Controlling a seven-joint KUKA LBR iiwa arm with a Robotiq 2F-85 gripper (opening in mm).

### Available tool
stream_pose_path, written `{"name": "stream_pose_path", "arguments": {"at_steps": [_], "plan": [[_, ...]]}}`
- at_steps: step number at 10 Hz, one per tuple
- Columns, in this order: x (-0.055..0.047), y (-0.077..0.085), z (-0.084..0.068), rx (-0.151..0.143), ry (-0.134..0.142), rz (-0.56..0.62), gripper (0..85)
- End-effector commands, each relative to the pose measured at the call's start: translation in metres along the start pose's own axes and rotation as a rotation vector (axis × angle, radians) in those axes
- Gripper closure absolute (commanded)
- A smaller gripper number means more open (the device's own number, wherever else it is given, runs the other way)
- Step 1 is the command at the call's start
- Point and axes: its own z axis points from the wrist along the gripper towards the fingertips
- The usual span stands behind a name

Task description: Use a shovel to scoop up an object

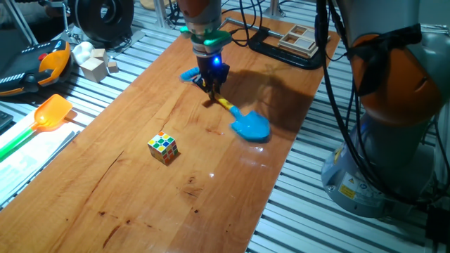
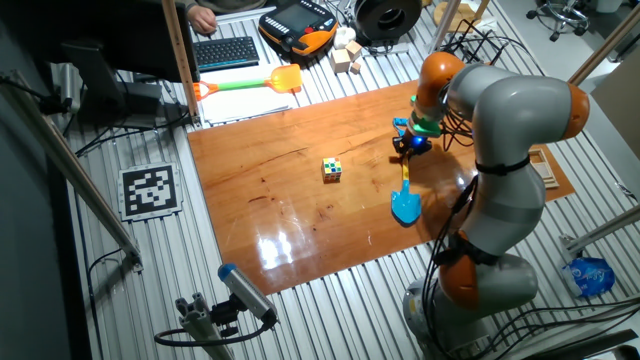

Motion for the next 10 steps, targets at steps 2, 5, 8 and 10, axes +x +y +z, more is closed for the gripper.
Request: {"name": "stream_pose_path", "arguments": {"at_steps": [2, 5, 8, 10], "plan": [[0.001, 0.0, -0.001, 0.0, -0.001, 0.005, 85.0], [0.004, 0.004, -0.012, 0.01, -0.009, 0.023, 85.0], [0.007, 0.015, -0.022, 0.004, -0.018, 0.048, 85.0], [0.008, 0.027, -0.029, 0.008, -0.029, 0.067, 85.0]]}}
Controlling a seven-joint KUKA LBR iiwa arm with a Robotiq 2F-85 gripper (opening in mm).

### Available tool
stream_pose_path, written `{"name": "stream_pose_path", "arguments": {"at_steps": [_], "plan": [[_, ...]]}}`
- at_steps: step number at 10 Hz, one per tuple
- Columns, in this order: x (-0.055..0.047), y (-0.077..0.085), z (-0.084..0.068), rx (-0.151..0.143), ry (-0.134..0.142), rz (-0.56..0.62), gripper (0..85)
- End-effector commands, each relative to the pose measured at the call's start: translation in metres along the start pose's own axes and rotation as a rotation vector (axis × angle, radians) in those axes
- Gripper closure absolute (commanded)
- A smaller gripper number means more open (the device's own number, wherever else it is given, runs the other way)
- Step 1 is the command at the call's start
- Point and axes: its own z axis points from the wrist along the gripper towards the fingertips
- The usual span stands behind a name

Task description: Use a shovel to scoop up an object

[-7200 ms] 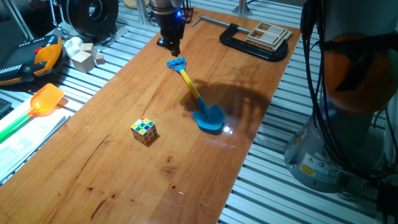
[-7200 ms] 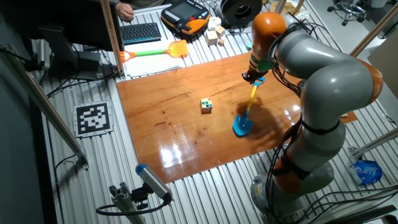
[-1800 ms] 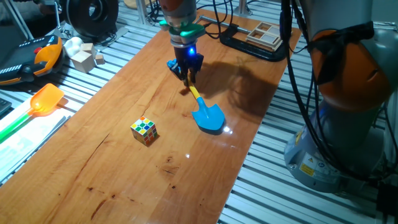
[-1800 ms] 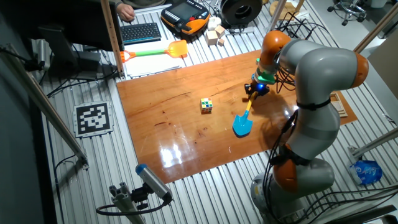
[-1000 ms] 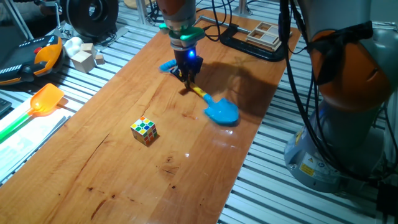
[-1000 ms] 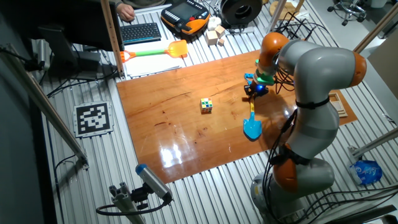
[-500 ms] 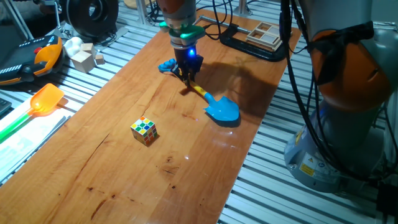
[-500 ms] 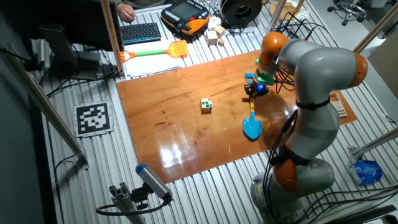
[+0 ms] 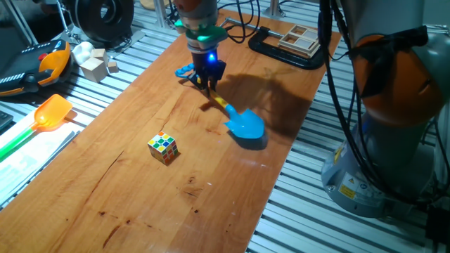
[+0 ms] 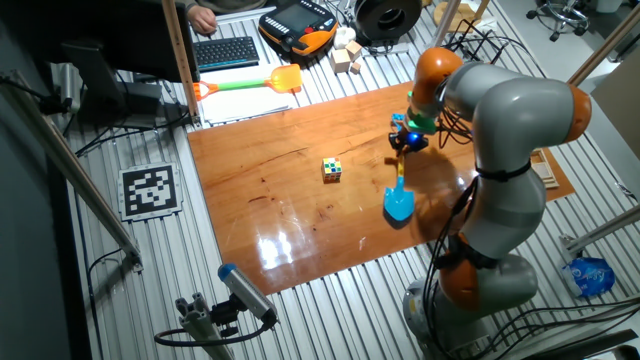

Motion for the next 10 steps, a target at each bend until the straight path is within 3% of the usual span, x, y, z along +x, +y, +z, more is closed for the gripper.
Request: {"name": "stream_pose_path", "arguments": {"at_steps": [1, 3, 6, 8, 10], "plan": [[0.001, 0.005, -0.003, 0.0, -0.005, 0.008, 85.0], [0.006, 0.02, -0.012, 0.001, -0.03, 0.007, 85.0], [0.012, 0.04, -0.028, 0.012, -0.043, 0.046, 85.0], [0.008, 0.043, -0.035, 0.027, -0.051, 0.107, 85.0], [0.002, 0.041, -0.039, 0.026, -0.08, 0.151, 85.0]]}}
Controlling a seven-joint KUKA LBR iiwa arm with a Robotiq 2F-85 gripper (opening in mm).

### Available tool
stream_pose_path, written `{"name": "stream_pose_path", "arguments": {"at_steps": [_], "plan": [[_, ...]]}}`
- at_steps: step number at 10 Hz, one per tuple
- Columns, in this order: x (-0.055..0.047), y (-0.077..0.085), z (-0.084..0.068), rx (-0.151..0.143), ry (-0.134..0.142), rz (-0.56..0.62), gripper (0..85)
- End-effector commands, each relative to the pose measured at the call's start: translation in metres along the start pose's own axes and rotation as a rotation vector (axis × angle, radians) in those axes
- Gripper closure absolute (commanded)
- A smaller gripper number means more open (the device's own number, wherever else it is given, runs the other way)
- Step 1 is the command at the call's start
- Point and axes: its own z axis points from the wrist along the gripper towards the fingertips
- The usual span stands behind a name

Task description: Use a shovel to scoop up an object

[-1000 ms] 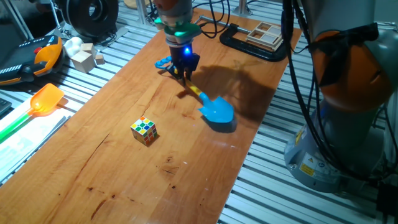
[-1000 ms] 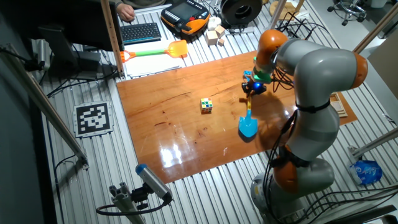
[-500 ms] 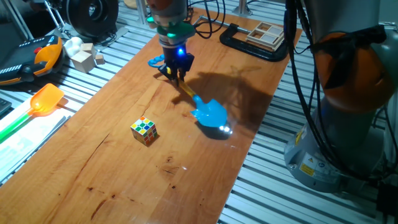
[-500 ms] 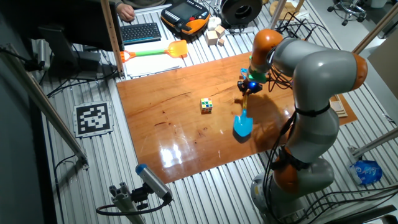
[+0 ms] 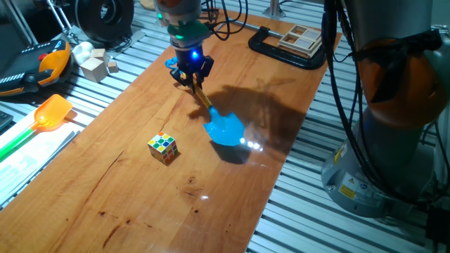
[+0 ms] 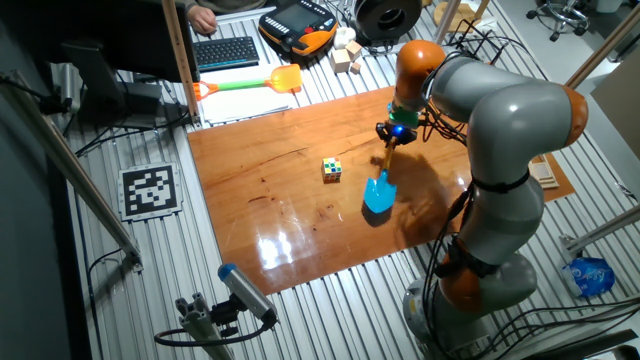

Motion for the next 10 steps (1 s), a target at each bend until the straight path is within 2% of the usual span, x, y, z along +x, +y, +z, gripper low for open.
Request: {"name": "stream_pose_path", "arguments": {"at_steps": [1, 2, 3, 5, 6, 8, 10], "plan": [[-0.001, -0.001, 0.0, -0.011, -0.01, 0.071, 85.0], [-0.004, -0.003, -0.001, -0.036, -0.019, 0.146, 85.0], [-0.008, -0.007, 0.0, -0.043, -0.034, 0.169, 85.0], [-0.025, -0.02, 0.002, -0.043, -0.054, 0.203, 85.0], [-0.031, -0.024, -0.001, -0.044, -0.08, 0.25, 85.0], [-0.037, -0.032, -0.001, -0.058, -0.094, 0.331, 85.0], [-0.039, -0.04, 0.004, -0.054, -0.107, 0.375, 85.0]]}}
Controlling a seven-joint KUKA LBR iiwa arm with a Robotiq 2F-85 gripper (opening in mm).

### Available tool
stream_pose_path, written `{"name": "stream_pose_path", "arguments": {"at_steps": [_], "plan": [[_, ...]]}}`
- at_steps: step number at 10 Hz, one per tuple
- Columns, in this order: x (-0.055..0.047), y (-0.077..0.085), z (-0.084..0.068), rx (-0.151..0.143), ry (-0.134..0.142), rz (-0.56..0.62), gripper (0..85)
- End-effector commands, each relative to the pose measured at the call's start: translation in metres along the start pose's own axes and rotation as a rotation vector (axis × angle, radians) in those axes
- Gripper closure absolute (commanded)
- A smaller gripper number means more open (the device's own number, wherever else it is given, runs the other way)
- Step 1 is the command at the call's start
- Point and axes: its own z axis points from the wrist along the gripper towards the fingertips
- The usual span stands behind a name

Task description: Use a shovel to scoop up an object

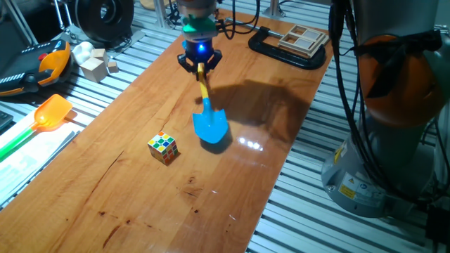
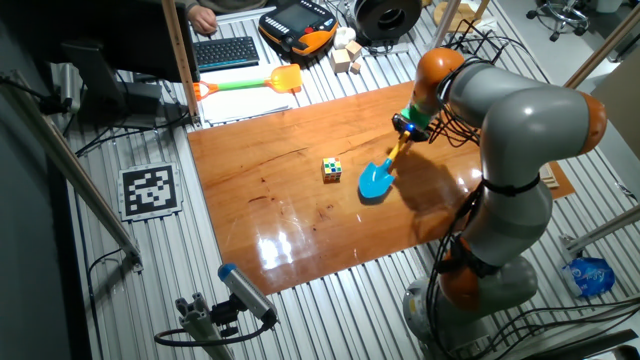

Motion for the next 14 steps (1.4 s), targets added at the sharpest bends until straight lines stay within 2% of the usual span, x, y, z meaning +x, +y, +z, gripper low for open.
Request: {"name": "stream_pose_path", "arguments": {"at_steps": [1, 2, 4, 6, 7, 8, 9, 11, 12, 13, 14], "plan": [[-0.001, -0.002, 0.0, 0.004, -0.012, 0.069, 85.0], [-0.003, -0.005, 0.001, 0.002, -0.025, 0.125, 85.0], [-0.01, -0.017, 0.005, -0.002, -0.013, 0.185, 85.0], [-0.019, -0.031, 0.007, -0.013, 0.011, 0.258, 85.0], [-0.02, -0.036, 0.007, -0.013, 0.029, 0.294, 85.0], [-0.02, -0.04, 0.007, -0.015, 0.035, 0.33, 85.0], [-0.019, -0.043, 0.007, -0.024, 0.025, 0.364, 85.0], [-0.019, -0.048, 0.004, -0.039, -0.029, 0.422, 85.0], [-0.018, -0.05, 0.003, -0.048, -0.039, 0.452, 85.0], [-0.018, -0.053, 0.002, -0.066, -0.069, 0.483, 85.0], [-0.019, -0.056, 0.002, -0.072, -0.08, 0.502, 85.0]]}}
